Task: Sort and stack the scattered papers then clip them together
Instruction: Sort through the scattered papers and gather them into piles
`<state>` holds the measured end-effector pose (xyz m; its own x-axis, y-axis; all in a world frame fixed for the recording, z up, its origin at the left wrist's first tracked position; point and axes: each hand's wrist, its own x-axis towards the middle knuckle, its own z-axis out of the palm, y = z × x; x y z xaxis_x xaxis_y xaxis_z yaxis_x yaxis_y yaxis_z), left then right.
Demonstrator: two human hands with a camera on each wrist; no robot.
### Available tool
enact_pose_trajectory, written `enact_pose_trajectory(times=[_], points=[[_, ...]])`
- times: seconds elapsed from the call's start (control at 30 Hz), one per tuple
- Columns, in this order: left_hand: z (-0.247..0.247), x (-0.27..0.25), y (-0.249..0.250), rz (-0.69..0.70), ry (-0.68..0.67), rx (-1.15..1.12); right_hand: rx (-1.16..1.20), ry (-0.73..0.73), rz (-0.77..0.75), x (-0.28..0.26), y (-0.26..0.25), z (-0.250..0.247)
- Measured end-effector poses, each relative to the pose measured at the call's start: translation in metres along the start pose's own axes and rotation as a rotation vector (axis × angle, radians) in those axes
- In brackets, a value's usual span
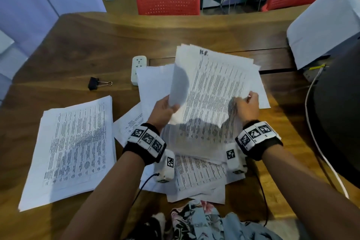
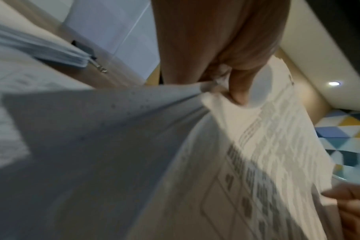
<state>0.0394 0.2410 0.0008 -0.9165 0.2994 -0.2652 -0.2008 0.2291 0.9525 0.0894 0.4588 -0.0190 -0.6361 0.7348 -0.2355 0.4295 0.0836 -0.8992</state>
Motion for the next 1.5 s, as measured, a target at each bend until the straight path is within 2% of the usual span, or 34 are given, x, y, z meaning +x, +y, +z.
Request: enact_pose_trajectory(times=[0.23, 0.37, 0.57, 0.67, 0.77, 0.83, 1.03, 1.13, 1.23, 1.3, 1.4, 1.5], points=[[-0.003, -0.003, 0.055, 0.341, 0.294, -0.164, 0.373, 0.083, -0.580, -0.038, -0.092, -0.014], [-0.020, -0.007, 0.069, 0.475, 0.290, -0.280, 0.464, 0.043, -0.751, -0.056, -0.104, -0.014], [-0.027, -0.014, 0.073, 0.493, 0.226, -0.264, 0.235, 0.186, -0.977, -0.067, -0.110, -0.006], [-0.026, -0.013, 0.071, 0.450, 0.225, -0.260, 0.155, 0.174, -0.909, -0.059, -0.109, -0.002], [-0.025, -0.012, 0.063, 0.352, 0.155, -0.221, 0.331, 0.055, -0.702, -0.054, -0.108, 0.001], [-0.023, -0.012, 0.062, 0.315, 0.160, -0.211, 0.424, -0.009, -0.635, -0.053, -0.112, -0.001], [-0.030, -0.017, 0.081, 0.377, 0.298, -0.272, 0.526, 0.031, -0.739, -0.055, -0.130, -0.007], [-0.032, -0.017, 0.066, 0.355, 0.280, -0.255, 0.458, 0.013, -0.702, -0.053, -0.115, -0.001], [-0.028, -0.016, 0.037, 0.246, 0.217, -0.165, 0.268, 0.000, -0.544, -0.051, -0.090, 0.013], [-0.026, -0.017, 0.022, 0.185, 0.185, -0.112, 0.177, -0.004, -0.522, -0.049, -0.080, 0.019], [-0.034, -0.018, 0.014, 0.126, 0.271, -0.105, 0.144, 0.009, -0.514, -0.052, -0.082, 0.026], [-0.053, -0.019, 0.020, 0.138, 0.361, -0.127, 0.190, -0.049, -0.482, -0.060, -0.086, 0.040]])
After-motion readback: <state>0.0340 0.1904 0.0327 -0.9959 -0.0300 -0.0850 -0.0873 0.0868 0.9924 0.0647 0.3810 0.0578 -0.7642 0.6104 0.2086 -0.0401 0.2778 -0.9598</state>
